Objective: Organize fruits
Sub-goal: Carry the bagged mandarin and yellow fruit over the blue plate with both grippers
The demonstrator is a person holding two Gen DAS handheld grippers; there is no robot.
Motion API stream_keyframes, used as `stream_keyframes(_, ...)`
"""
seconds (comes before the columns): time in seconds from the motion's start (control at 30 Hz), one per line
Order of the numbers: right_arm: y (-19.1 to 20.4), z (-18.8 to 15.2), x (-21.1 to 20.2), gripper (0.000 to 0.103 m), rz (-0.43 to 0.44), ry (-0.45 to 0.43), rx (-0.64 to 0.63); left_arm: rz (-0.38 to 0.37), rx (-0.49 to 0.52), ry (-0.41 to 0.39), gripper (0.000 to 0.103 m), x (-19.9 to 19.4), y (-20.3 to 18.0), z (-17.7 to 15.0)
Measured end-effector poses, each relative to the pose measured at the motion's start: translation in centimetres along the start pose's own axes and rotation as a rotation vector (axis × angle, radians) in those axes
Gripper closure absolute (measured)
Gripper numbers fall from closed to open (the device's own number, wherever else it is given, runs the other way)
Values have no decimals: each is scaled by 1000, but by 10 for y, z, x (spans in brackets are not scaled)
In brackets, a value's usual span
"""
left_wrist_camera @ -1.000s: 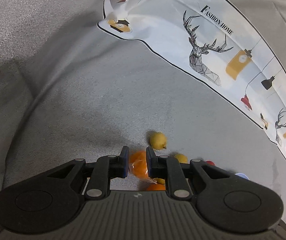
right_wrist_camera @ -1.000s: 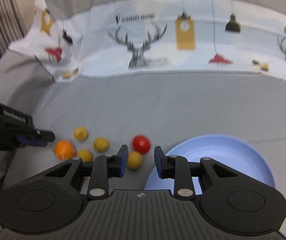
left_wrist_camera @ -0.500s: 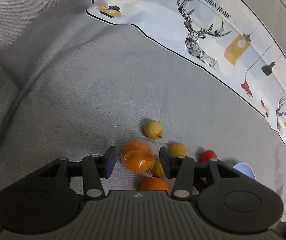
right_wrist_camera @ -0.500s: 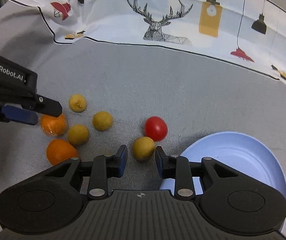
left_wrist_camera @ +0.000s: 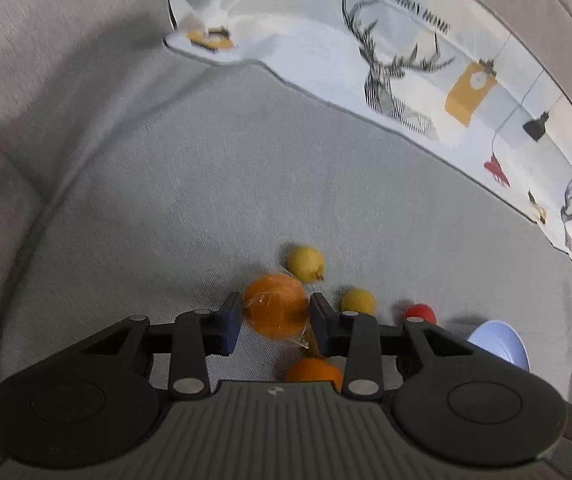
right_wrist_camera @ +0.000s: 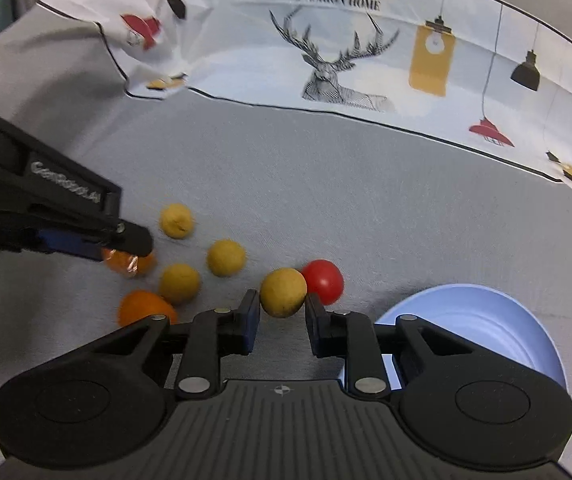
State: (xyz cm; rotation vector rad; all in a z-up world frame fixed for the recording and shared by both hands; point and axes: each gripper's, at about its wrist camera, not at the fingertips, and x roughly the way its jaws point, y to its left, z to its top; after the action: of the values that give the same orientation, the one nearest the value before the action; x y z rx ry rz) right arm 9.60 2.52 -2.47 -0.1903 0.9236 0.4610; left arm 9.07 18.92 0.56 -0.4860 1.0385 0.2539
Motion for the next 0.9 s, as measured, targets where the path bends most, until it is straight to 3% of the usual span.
stream_keyframes(0.1, -3, 0, -3, 77, 42, 12, 28, 30, -5, -15, 63, -3, 2, 0)
stream_keyframes(0.33, 1, -8, 8, 77, 90, 96, 32, 47, 3, 50, 62, 7, 4, -4)
stream_keyframes(0.9, 4, -9, 17, 77, 77, 132, 24, 55, 6, 57, 62, 10, 3, -3)
